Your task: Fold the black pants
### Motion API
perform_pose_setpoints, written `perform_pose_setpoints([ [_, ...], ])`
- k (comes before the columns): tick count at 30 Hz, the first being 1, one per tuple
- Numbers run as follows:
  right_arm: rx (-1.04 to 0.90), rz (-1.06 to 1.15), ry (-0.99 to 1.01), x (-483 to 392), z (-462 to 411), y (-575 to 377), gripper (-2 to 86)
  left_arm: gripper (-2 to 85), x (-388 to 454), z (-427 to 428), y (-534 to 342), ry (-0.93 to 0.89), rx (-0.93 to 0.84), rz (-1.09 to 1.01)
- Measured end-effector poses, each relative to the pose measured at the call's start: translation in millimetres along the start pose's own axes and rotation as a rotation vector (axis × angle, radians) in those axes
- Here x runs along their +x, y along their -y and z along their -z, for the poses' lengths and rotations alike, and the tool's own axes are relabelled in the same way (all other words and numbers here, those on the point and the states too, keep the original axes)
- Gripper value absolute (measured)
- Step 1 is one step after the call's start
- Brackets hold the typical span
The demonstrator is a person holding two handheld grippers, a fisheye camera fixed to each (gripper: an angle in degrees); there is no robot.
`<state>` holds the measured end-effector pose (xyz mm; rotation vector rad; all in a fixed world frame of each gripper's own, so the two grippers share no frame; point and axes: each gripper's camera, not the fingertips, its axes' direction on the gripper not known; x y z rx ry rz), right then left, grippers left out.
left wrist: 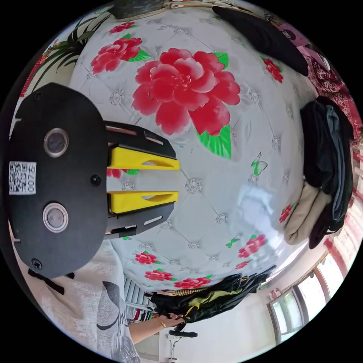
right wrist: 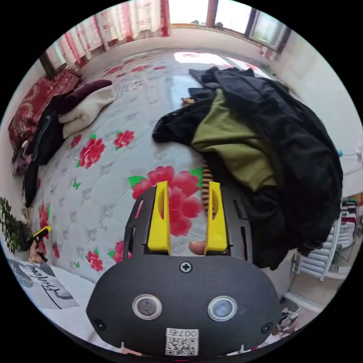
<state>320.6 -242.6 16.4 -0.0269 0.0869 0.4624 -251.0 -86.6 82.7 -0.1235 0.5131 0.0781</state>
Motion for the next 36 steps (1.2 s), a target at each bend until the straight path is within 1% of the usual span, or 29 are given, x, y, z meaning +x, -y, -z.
perform_pose_setpoints([
  [1,0.027,-0.053,-0.029,16,7,0,12.1,8.4,9,-2,3,0.002,-0.026,-0.021],
  [3,0.139,-0.27,-0.127,74,33,-7,12.7,8.2,21,-2,7,0.008,-0.036,-0.055],
  [6,0.213,-0.455,-0.197,122,47,-20,12.1,7.2,42,1,12,0.01,-0.036,-0.112],
  [7,0.204,-0.473,-0.19,128,45,-21,11.8,7.0,49,1,13,0.013,-0.04,-0.131],
  [8,0.159,-0.484,-0.157,136,35,-21,10.6,6.9,56,1,12,0.015,-0.046,-0.145],
  [9,0.106,-0.464,-0.17,136,26,-19,8.7,6.9,59,0,11,0.014,-0.048,-0.151],
  [10,0.086,-0.453,-0.219,133,24,-18,7.4,6.7,65,0,8,0.012,-0.053,-0.162],
  [11,0.06,-0.446,-0.391,125,21,-18,4.8,6.6,69,1,5,0.012,-0.057,-0.17],
  [12,0.047,-0.344,-0.418,115,18,-17,2.3,6.5,71,1,3,0.014,-0.058,-0.172],
  [14,0.041,-0.282,-0.412,109,20,-18,1.0,6.3,74,4,-8,0.015,-0.048,-0.176],
  [16,0.091,-0.259,-0.337,108,31,-25,0.4,6.1,72,7,-18,0.015,-0.037,-0.166],
  [18,0.205,-0.3,-0.146,118,57,-37,0.1,5.8,67,9,-29,0.014,-0.03,-0.151],
  [20,0.305,-0.329,-0.013,123,78,-46,0.0,5.6,58,13,-45,0.015,-0.016,-0.128],
  [22,0.382,-0.284,0.11,118,96,-50,-0.1,5.4,49,16,-56,0.016,-0.008,-0.109],
  [24,0.453,-0.126,0.328,96,118,-49,-0.2,5.3,42,18,-65,0.009,0.0,-0.093],
  [25,0.462,-0.075,0.387,87,123,-48,-0.2,5.3,37,20,-71,0.0,0.01,-0.087],
  [27,0.418,0.143,0.543,38,131,-42,-0.2,5.2,33,22,-79,-0.013,0.025,-0.089],
  [28,0.401,0.198,0.569,22,131,-42,-0.2,5.2,31,22,-83,-0.02,0.031,-0.092],
  [30,0.324,0.358,0.701,-42,121,-53,-0.2,5.2,29,23,-89,-0.03,0.042,-0.102],
  [31,0.3,0.401,0.732,-61,117,-59,-0.2,5.2,28,24,-94,-0.038,0.056,-0.11],
  [32,0.238,0.567,0.888,-100,108,-74,-0.2,5.2,26,25,-98,-0.047,0.069,-0.115],
  [33,0.099,0.705,1.228,-143,95,-91,-0.1,5.2,26,26,-100,-0.053,0.074,-0.117],
  [34,0.018,0.742,1.336,-169,88,-103,-0.1,5.3,23,27,-105,-0.063,0.086,-0.121],
  [35,-0.109,0.856,1.333,-229,77,-137,-0.1,5.4,20,28,-111,-0.07,0.096,-0.121],
  [36,-0.137,0.997,1.159,-283,73,-176,0.0,5.4,18,29,-114,-0.07,0.1,-0.119],
])
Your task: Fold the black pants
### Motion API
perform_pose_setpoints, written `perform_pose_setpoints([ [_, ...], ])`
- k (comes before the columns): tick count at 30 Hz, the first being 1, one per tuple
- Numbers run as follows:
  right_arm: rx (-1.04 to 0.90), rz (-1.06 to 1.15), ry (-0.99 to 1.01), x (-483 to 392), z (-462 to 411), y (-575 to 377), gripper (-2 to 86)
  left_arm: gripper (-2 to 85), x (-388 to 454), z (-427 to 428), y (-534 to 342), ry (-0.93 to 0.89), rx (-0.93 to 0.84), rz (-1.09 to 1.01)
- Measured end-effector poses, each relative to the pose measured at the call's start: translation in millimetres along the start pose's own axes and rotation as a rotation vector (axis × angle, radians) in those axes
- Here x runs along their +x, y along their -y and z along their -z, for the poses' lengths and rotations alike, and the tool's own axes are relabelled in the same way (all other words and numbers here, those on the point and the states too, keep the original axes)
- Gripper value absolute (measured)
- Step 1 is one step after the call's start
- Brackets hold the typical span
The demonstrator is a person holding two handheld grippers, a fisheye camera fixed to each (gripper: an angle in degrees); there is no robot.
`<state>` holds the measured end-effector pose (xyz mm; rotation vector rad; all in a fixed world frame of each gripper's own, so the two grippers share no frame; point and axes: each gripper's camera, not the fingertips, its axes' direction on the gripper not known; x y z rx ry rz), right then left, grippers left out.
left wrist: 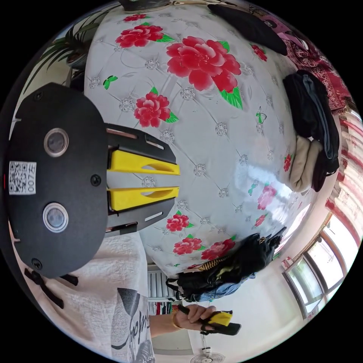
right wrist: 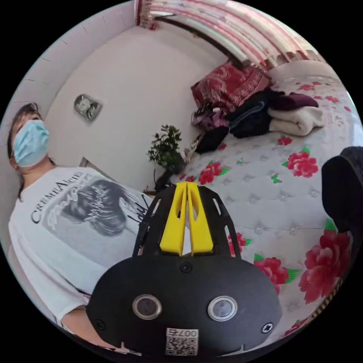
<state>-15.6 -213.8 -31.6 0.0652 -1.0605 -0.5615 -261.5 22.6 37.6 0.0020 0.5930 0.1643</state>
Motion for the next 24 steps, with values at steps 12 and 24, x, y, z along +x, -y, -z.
perform_pose_setpoints([
  [12,-0.043,-0.47,-0.778,144,25,-35,7.2,5.6,-76,11,-81,0.077,-0.046,0.179],
  [24,-0.14,-0.803,-0.858,331,84,-92,8.5,6.9,-62,-8,0,0.047,-0.111,0.033],
])
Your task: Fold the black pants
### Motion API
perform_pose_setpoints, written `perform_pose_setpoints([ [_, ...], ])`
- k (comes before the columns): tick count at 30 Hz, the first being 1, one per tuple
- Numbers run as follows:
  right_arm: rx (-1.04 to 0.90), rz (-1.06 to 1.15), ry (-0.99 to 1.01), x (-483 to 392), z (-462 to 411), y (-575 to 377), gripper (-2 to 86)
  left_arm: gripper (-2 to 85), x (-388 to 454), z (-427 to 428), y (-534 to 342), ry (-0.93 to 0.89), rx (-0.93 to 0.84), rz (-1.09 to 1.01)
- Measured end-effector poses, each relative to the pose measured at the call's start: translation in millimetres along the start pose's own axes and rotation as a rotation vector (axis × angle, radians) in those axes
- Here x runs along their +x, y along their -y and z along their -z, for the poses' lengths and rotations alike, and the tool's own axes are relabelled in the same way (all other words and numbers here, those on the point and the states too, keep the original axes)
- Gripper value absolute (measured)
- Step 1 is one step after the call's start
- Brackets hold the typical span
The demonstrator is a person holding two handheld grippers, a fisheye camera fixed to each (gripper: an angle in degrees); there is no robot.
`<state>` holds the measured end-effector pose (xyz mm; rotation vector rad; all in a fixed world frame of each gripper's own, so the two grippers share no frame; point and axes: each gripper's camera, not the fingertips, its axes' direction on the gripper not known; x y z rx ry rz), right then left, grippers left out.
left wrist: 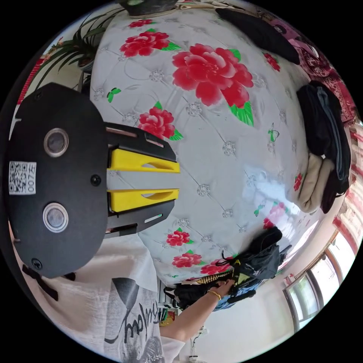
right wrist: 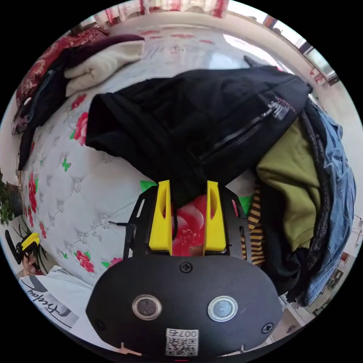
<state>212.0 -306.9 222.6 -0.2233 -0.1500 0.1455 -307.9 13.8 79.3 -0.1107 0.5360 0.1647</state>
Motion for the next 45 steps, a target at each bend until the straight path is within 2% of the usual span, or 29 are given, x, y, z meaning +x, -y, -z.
perform_pose_setpoints([
  [3,0.006,-0.123,0.13,34,0,-2,7.1,7.4,12,-14,21,-0.027,-0.029,-0.077],
  [7,0.047,-0.012,0.23,33,16,-22,4.7,8.1,25,-35,28,-0.105,-0.055,-0.128],
  [11,0.076,0.203,0.474,-12,43,-61,2.7,9.1,31,-42,9,-0.188,-0.044,-0.13],
  [16,-0.069,0.592,0.789,-138,60,-122,2.3,11.1,12,-19,-40,-0.252,0.048,-0.066],
  [19,-0.191,0.836,0.987,-219,65,-161,3.0,11.1,-11,-6,-81,-0.181,0.038,-0.016],
  [21,-0.272,1.009,0.928,-250,71,-174,3.9,11.5,-24,-3,-109,-0.085,0.016,0.017],
  [23,-0.257,1.055,0.854,-246,78,-176,4.5,11.4,-41,-1,-140,0.031,-0.012,0.105],
  [25,-0.201,1.014,0.816,-226,84,-171,5.2,11.0,-52,5,-160,0.071,0.021,0.18],
  [28,-0.119,0.829,0.733,-165,85,-152,6.2,11.3,-63,18,-182,0.055,0.106,0.284],
  [33,0.03,0.323,0.592,-5,97,-103,7.2,11.0,-65,46,-197,0.12,0.223,0.318],
  [36,0.124,0.154,0.514,66,118,-81,7.5,10.6,-67,61,-196,0.169,0.292,0.334],
  [39,0.159,0.095,0.42,103,130,-54,7.8,12.5,-70,43,-176,0.13,0.214,0.323],
  [41,0.143,0.071,0.391,117,128,-34,8.0,13.2,-69,6,-156,0.115,0.085,0.329],
  [43,0.12,0.018,0.4,132,122,-14,8.2,12.0,-69,-23,-141,0.167,-0.049,0.364],
  [45,0.108,-0.081,0.46,153,112,9,8.4,9.3,-67,-35,-131,0.164,-0.072,0.348],
])
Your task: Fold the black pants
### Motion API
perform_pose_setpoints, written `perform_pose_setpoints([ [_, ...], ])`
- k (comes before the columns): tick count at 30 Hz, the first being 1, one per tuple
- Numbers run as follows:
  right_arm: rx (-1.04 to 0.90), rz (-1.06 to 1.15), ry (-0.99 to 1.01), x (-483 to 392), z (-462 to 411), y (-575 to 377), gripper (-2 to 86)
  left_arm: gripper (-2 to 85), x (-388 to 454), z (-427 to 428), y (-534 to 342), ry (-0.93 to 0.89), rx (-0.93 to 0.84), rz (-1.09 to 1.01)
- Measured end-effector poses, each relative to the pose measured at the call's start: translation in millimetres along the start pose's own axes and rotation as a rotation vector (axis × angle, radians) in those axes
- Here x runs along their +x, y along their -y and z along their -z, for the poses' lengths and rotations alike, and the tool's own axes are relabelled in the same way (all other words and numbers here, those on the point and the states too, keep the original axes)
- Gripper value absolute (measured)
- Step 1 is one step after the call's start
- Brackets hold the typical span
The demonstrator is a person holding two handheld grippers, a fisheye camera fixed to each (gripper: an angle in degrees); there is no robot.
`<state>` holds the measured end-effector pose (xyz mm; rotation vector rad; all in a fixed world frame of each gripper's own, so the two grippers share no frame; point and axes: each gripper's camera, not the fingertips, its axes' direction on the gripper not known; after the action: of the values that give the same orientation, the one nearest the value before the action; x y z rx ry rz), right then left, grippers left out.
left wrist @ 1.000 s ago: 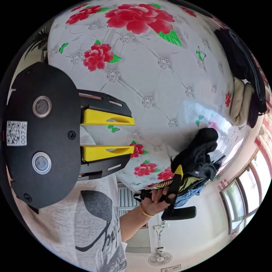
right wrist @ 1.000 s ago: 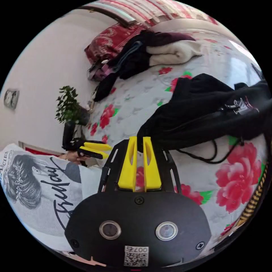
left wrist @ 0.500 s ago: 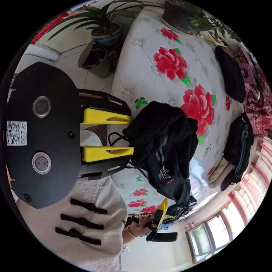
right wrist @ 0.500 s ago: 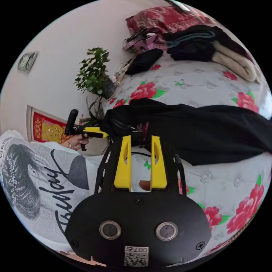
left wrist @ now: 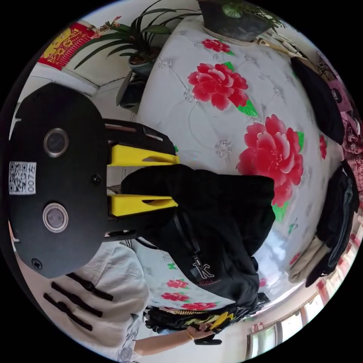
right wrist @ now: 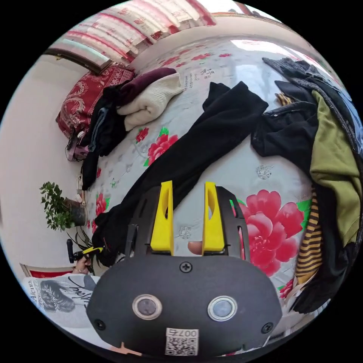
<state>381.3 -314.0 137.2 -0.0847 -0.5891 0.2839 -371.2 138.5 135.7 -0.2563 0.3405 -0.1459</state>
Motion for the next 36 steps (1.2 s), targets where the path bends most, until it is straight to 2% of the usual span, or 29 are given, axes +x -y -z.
perform_pose_setpoints([
  [3,0.033,-0.146,0.06,31,-2,21,8.5,4.4,4,14,14,-0.011,0.048,0.037],
  [10,0.077,-0.297,0.117,67,-1,46,4.2,2.4,15,149,53,-0.086,0.439,-0.114],
  [15,0.245,-0.108,0.227,40,61,42,0.2,2.0,18,216,38,-0.121,0.643,-0.144],
  [21,0.539,0.171,0.363,-6,192,-33,-0.1,2.4,-24,238,-13,-0.106,0.809,0.022],
  [23,0.547,0.245,0.331,-20,218,-66,-0.1,3.0,-30,219,-28,-0.117,0.77,0.021],
  [24,0.513,0.275,0.246,-27,224,-89,0.0,3.2,-30,210,-30,-0.092,0.735,0.012],
  [25,0.478,0.281,0.187,-29,224,-99,0.1,3.5,-28,186,-34,-0.028,0.643,-0.007],
  [27,0.229,0.223,-0.006,-20,190,-138,0.6,3.8,-31,135,-41,0.026,0.458,-0.002],
  [29,0.022,0.086,-0.042,5,143,-169,1.5,3.8,-43,68,-54,0.026,0.24,0.073],
  [30,-0.07,-0.01,-0.037,20,117,-191,2.8,3.7,-45,56,-57,0.028,0.206,0.09],
  [32,-0.091,-0.105,-0.053,33,96,-220,5.6,3.3,-47,34,-66,0.044,0.146,0.116],
  [34,-0.036,-0.183,-0.06,40,95,-236,8.1,3.1,-46,43,-67,0.068,0.169,0.1],
  [36,0.099,-0.277,-0.063,52,109,-245,9.5,2.9,-46,57,-65,0.085,0.2,0.072],
])
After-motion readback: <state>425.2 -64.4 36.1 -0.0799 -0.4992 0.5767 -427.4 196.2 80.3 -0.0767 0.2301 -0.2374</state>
